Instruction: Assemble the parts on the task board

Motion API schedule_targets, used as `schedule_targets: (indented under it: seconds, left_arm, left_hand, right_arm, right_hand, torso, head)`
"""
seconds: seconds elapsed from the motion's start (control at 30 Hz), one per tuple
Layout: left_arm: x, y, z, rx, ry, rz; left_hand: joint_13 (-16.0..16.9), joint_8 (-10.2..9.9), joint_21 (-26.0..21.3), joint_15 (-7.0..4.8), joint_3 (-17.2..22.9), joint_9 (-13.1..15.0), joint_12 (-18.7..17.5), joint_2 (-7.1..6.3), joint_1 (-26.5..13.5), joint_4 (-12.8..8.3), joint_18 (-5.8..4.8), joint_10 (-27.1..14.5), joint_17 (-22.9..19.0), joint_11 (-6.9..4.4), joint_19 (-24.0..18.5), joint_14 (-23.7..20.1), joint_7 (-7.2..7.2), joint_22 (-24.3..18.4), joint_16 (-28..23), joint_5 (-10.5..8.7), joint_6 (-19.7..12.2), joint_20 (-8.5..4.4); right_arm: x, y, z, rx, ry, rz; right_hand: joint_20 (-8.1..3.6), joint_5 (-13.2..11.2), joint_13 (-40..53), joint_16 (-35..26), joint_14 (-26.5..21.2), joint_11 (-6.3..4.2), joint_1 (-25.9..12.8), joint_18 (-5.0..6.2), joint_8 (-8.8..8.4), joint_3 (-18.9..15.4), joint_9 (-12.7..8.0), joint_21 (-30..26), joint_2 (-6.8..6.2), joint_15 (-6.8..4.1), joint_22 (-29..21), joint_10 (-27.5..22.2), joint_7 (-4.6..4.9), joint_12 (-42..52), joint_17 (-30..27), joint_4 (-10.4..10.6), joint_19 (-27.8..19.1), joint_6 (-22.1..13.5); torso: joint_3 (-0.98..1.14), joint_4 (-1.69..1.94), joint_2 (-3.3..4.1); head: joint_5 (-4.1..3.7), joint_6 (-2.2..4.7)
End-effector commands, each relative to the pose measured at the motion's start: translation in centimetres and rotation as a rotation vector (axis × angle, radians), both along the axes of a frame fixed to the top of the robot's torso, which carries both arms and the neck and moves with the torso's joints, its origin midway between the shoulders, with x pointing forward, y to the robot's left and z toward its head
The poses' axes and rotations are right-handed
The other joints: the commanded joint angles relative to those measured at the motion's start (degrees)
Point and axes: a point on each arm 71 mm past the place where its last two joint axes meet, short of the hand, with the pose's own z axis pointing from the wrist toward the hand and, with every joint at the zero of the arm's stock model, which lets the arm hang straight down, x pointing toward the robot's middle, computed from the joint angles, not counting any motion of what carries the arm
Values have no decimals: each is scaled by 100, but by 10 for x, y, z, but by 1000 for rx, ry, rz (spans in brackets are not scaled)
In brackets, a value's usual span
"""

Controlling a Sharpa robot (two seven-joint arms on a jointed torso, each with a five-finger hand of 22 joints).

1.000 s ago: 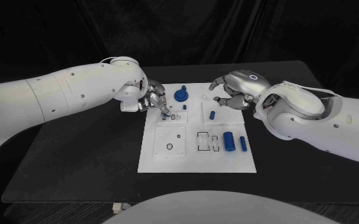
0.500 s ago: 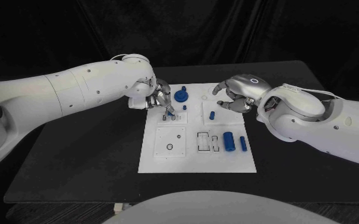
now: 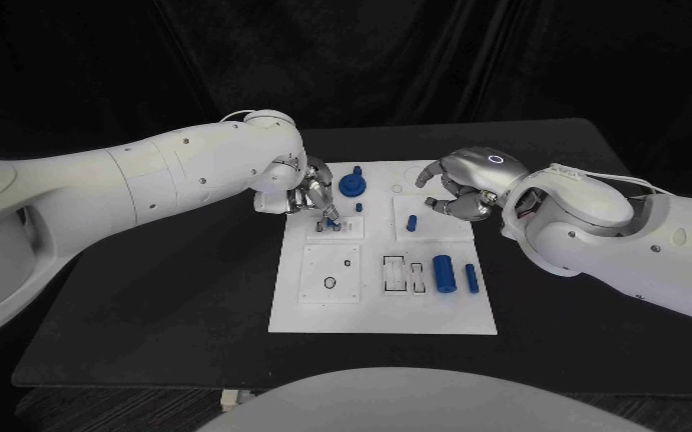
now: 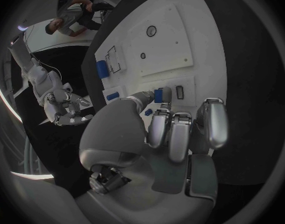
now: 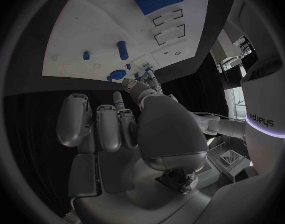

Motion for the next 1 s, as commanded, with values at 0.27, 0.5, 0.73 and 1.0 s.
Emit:
schedule_targets:
  seconds: [0.27, 0.5, 0.73, 1.0]
  left_arm:
    - [0, -1, -8, 6, 14, 15]
    - [0, 0, -10, 5, 12, 23]
    - [0, -1, -13, 8, 20, 21]
    - [-1, -3, -17, 7, 27, 17]
  left_hand:
    - [839, -32, -36, 14, 506, -7, -17, 81, 1, -484, 13, -39, 1509, 20, -40, 615, -21, 1020, 15, -1, -19, 21]
    - [843, -38, -39, 16, 515, -8, -13, 89, -2, -493, 14, -34, 1509, 23, -43, 615, -18, 1019, 15, 4, -18, 23]
    - [833, -51, -52, 19, 531, -10, -24, 98, -7, -510, 18, -49, 1509, 27, -57, 615, -12, 1014, 15, 12, -18, 25]
    - [831, -57, -55, 20, 535, -11, -26, 100, -13, -516, 18, -53, 1509, 29, -60, 615, -9, 1013, 15, 8, -19, 27]
  right_arm:
    - [0, 1, -3, -19, 19, -13]
    - [1, 0, -3, -22, 22, -13]
    - [1, 0, -4, -23, 23, -13]
    - [1, 1, -6, -27, 29, -12]
  right_hand:
    - [20, -15, 274, -33, 202, -5, 70, 21, -23, 30, 0, -32, -12, 36, 870, -43, -10, -28, -7, -6, -40, 38]
    - [20, -15, 274, -33, 202, -5, 70, 21, -23, 30, 0, -32, -12, 36, 870, -43, -10, -28, -7, -6, -40, 38]
    - [19, -16, 271, -37, 199, -5, 77, 21, -26, 37, 0, -33, -4, 34, 870, -45, -11, -33, -14, -6, -41, 41]
    - [19, -16, 271, -37, 199, -5, 77, 21, -26, 37, 0, -33, -4, 34, 870, -45, -11, -33, -14, -6, -41, 41]
  torso:
    - [-4, 4, -2]
    - [-5, 5, -2]
    - [-3, 5, -3]
    - [-1, 4, -3]
  head:
    - [42, -1]
    - [28, -1]
    - [10, -1]
    - [18, -1]
